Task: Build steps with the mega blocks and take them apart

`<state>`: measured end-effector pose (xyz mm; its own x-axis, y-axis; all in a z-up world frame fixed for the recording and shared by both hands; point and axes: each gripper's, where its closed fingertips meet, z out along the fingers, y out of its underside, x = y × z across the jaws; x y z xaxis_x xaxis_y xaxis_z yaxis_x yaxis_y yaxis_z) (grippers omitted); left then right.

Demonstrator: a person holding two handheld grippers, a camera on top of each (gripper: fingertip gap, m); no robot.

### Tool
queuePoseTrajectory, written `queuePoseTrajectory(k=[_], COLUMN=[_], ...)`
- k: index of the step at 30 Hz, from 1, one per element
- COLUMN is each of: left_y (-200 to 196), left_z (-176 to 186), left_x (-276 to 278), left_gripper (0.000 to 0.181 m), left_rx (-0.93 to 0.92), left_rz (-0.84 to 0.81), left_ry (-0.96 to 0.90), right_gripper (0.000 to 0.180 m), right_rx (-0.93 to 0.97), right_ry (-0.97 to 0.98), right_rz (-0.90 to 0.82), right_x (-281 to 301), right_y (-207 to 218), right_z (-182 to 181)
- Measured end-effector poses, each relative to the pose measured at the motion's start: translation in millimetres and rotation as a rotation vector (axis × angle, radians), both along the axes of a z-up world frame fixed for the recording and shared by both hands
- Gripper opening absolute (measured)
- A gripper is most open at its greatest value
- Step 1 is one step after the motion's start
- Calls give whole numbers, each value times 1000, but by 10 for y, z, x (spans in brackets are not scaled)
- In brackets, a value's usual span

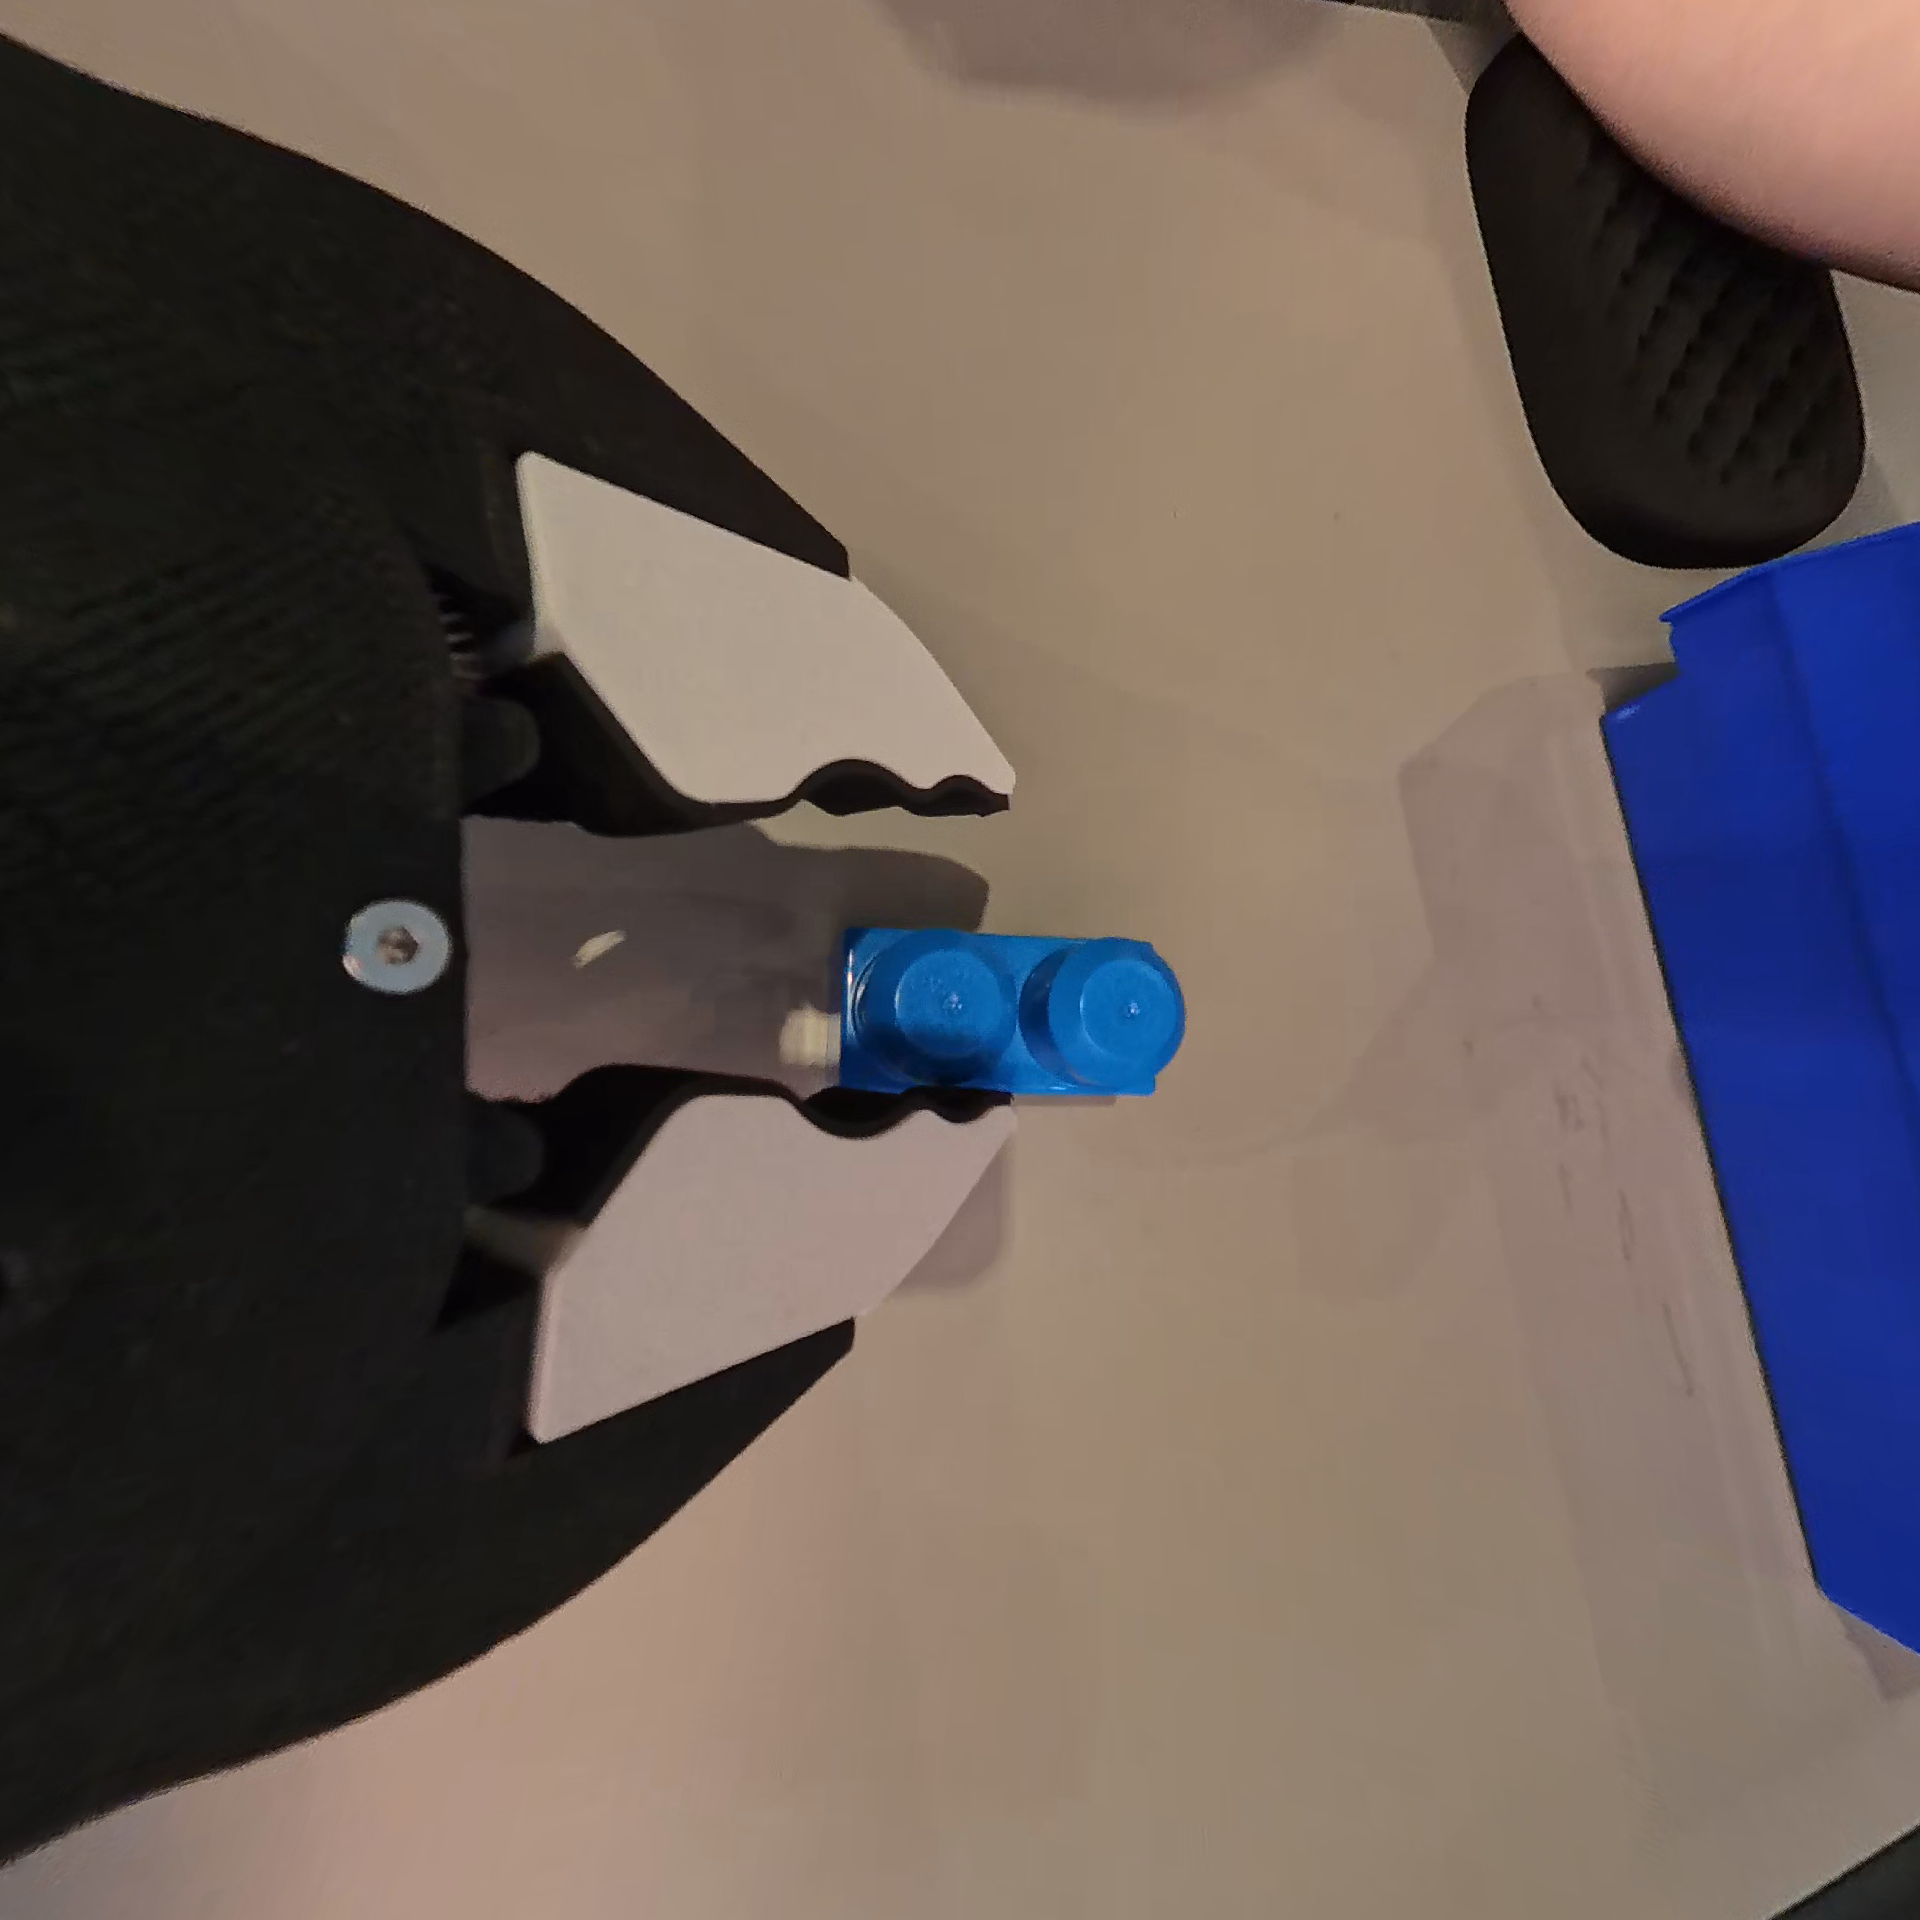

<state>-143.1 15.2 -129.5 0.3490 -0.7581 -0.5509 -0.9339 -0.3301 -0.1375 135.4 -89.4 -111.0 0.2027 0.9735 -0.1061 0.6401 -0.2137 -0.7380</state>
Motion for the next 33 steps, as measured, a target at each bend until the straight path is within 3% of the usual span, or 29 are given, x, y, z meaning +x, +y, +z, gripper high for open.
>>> queuePoseTrajectory(k=[6, 10, 13, 16, 19, 25, 27, 30, 33], left_y=[-115, -449, -820, -1011, -1064, -1207, -1243, -1249, -1189], left_z=[731, 1361, 1560, 1455, 1210, 855, 803, 747, 632], left_x=[-77, 810, 1724, 2341, 2604, 2858, 2888, 2902, 2866], left_gripper=[68, 68, 68, 68, 68, 68, 68, 78, 94], left_rx=[183, 301, 326, 357, 355, 267, 243, 199, 66], left_rz=[35, -237, -497, -610, -627, -677, -694, -691, -612], left_ry=[-88, -320, -414, -354, -236, -181, -181, -222, -346], right_gripper=[51, 51, 51, 52, 52, 53, 37, 37, 36], right_rx=[-14, -194, -322, -361, -362, -342, -373, -388, -270], right_ry=[105, 330, 465, 533, 524, 281, 200, 134, 82], right_rz=[26, 86, 19, -92, -179, -227, -183, -136, -184], right_x=[-44, -136, -158, -135, -89, 5, 18, 60, 217], right_y=[-86, -332, -350, -266, -188, -177, -256, -301, -119], right_z=[298, 763, 1066, 1194, 1189, 851, 724, 635, 617])
